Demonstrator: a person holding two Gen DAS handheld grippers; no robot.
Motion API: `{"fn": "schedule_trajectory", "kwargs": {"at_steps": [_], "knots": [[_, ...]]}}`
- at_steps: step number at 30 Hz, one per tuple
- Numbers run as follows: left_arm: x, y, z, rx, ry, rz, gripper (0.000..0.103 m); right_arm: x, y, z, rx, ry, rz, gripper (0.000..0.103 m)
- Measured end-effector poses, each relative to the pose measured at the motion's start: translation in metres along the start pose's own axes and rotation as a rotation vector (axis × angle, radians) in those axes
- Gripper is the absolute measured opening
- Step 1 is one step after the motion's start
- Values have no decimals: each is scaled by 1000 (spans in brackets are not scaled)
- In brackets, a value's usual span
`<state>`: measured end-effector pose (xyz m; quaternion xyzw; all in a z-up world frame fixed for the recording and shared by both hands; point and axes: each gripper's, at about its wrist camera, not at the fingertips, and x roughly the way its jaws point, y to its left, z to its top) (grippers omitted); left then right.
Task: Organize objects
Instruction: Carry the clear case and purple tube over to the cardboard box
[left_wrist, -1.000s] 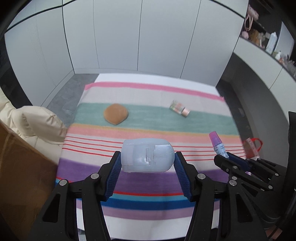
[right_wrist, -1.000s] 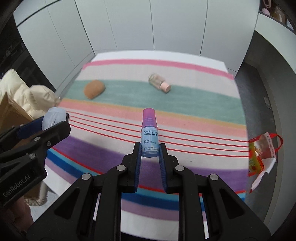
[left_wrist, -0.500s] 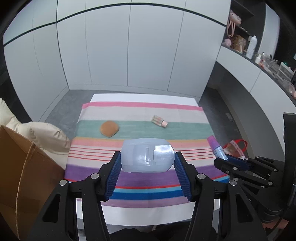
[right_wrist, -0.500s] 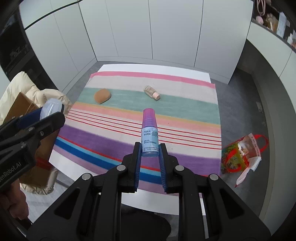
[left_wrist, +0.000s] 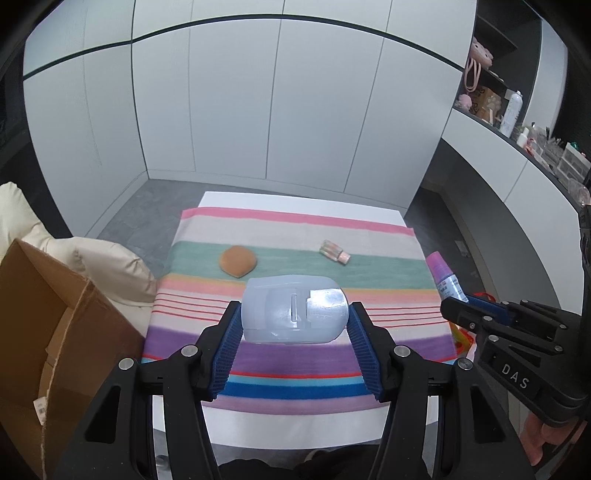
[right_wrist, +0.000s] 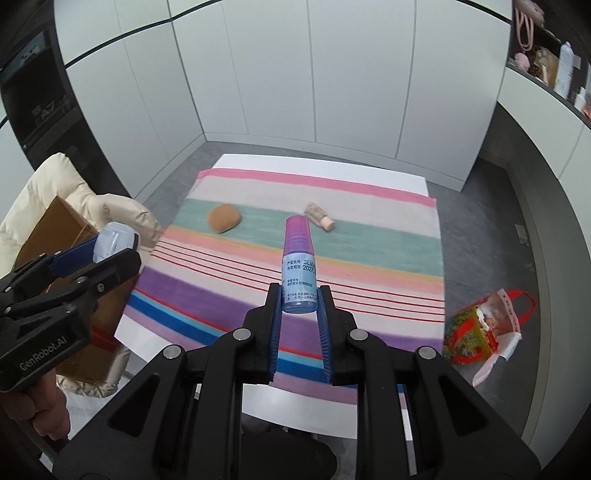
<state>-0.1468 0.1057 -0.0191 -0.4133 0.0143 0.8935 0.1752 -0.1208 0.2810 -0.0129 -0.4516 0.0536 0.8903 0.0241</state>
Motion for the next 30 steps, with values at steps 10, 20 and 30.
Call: {"fn": "schedule_trajectory", "kwargs": {"at_steps": [10, 20, 30], "knots": [[-14, 23, -3, -4, -25, 40, 58, 14, 31, 7, -38, -1, 29, 19], [-28, 60, -6, -57, -41, 85, 58, 19, 64, 14, -80, -6, 59, 19], [-40, 90, -12, -91, -49, 120, 58, 23, 101, 21, -129, -20, 97, 19]]}}
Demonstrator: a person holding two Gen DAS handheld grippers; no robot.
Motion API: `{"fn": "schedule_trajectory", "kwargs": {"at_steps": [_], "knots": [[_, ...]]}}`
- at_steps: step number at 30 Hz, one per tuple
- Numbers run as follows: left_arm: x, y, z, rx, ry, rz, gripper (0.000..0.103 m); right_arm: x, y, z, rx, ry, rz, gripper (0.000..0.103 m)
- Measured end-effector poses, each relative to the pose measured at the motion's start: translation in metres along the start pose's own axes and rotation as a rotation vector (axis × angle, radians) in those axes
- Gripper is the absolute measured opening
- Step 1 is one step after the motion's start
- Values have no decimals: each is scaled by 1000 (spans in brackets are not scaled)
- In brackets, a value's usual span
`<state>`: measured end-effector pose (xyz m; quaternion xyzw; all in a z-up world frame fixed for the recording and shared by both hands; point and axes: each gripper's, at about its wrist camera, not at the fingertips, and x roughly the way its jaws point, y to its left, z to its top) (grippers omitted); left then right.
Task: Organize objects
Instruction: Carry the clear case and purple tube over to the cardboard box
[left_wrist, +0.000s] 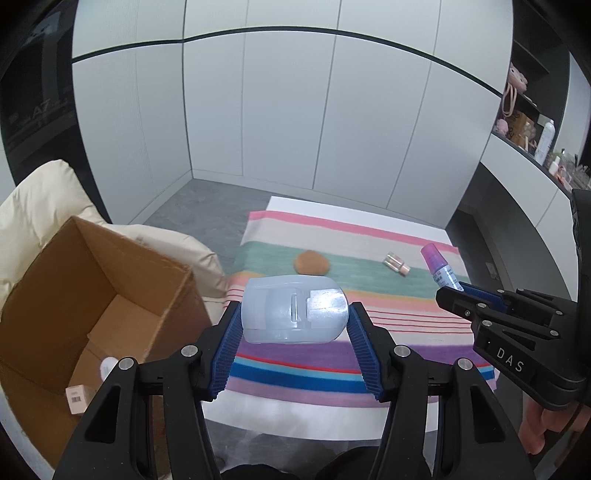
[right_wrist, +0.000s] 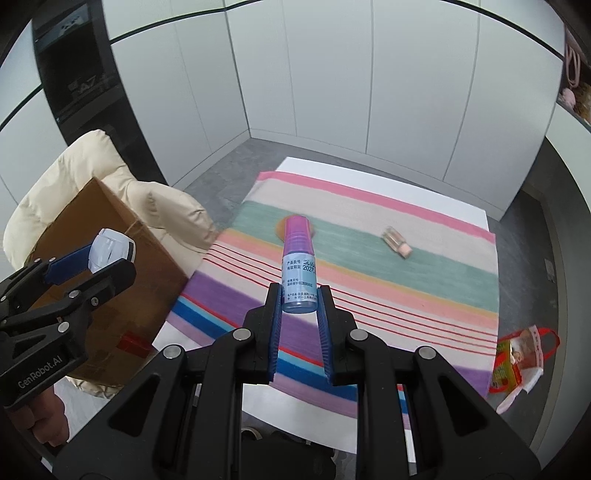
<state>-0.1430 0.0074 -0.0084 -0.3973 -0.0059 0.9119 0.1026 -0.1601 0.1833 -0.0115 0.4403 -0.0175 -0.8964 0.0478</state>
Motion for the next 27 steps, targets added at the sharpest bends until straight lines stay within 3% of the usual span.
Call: {"fn": "schedule_trajectory", "kwargs": {"at_steps": [27], "knots": [[-27, 103, -21, -134, -2, 158, 58, 13, 106, 16, -130, -23, 126, 19]]}}
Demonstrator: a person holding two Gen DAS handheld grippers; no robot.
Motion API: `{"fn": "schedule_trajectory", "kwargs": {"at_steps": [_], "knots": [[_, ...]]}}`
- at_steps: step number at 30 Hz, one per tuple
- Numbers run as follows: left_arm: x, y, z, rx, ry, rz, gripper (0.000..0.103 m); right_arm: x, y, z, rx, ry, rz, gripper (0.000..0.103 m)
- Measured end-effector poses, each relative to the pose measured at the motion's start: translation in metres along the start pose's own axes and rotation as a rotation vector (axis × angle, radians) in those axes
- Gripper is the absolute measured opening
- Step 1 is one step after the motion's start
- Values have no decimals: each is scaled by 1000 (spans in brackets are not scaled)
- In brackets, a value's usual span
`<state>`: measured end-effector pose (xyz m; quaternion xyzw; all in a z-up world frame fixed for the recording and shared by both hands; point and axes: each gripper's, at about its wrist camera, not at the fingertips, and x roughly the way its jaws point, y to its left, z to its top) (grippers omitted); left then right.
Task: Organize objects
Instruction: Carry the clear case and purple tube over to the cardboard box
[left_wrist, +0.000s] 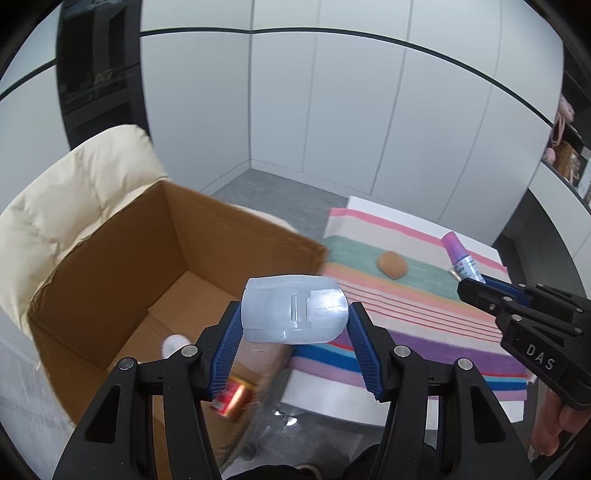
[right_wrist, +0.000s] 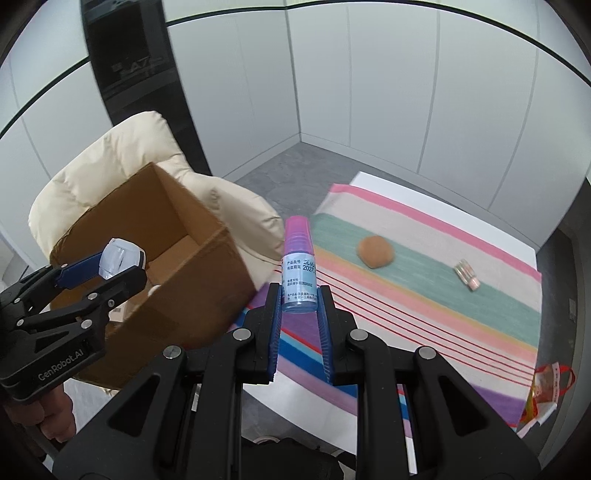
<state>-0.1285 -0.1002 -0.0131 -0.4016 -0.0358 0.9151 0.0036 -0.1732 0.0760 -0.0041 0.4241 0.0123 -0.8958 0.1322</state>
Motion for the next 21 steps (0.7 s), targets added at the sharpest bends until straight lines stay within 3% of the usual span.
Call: {"fn": "schedule_trajectory", "kwargs": {"at_steps": [16, 19, 21], "knots": [[-2, 70, -17, -74, 27, 96, 60, 9, 79, 10, -107, -21, 104, 19], [-5, 78, -21, -80, 16, 108, 81, 10, 95, 11, -130, -29, 122, 19], [-13, 85, -22, -91, -22, 164, 103, 12, 106, 12, -144, -25, 131, 19]]}}
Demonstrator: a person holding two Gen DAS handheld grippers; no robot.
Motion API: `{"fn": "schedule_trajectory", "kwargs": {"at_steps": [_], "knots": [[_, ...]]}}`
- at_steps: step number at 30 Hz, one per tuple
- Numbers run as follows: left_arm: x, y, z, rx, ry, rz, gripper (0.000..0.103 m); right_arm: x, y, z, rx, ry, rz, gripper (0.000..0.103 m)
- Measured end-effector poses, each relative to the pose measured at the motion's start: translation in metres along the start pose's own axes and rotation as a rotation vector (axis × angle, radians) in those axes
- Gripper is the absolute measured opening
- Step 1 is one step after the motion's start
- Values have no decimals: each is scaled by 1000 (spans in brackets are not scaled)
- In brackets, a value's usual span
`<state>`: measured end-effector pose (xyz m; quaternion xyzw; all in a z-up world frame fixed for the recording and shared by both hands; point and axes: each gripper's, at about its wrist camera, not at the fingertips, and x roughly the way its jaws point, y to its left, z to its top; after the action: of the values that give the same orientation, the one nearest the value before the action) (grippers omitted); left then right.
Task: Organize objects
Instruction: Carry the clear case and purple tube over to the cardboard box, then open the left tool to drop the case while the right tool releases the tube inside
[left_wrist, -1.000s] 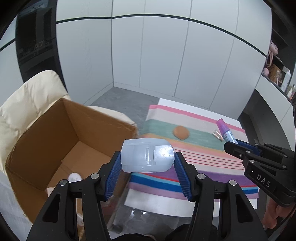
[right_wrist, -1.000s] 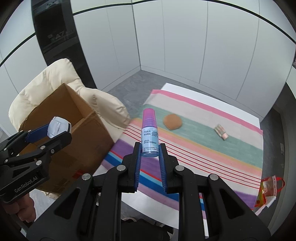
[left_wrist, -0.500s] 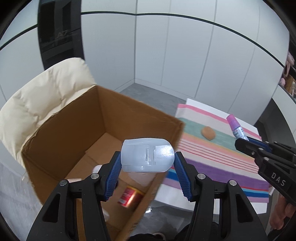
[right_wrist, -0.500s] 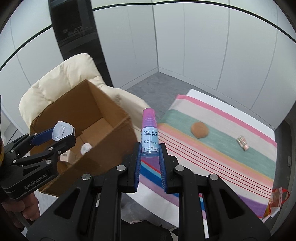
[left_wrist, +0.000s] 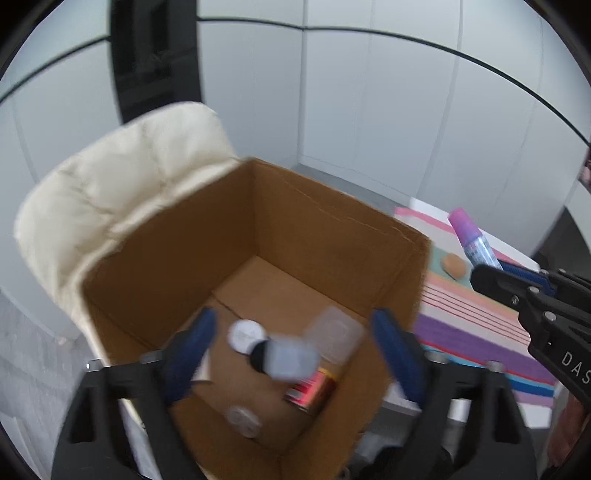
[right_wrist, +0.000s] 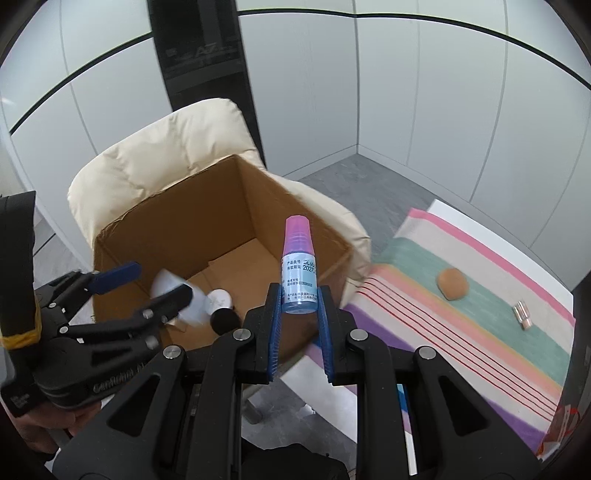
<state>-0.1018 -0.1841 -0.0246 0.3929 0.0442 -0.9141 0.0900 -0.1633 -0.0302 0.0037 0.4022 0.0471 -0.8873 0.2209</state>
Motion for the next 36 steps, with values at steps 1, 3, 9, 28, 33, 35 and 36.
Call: {"fn": "schedule_trajectory", "kwargs": {"at_steps": [1, 3, 9, 28, 33, 35, 36], "knots": [[-6, 7, -1, -22, -28, 29, 103, 2, 4, 1, -4, 3, 6, 19], [-14, 20, -1, -64, -46, 50, 103, 7, 12, 2, -16, 9, 21, 19], [-28, 53, -6, -134, -53, 66, 103, 15, 36, 6, -50, 17, 55, 19], [-37, 90, -15, -166, -61, 103, 103, 38, 82, 8, -106, 51, 109, 37], [-35, 88, -15, -161, -57, 111, 103, 33, 77, 11, -71, 25, 104, 71], [-35, 88, -14, -161, -59, 110, 103, 31, 74, 12, -66, 16, 101, 77], [-35, 87, -14, -161, -60, 108, 103, 30, 73, 12, -65, 13, 100, 80]]}}
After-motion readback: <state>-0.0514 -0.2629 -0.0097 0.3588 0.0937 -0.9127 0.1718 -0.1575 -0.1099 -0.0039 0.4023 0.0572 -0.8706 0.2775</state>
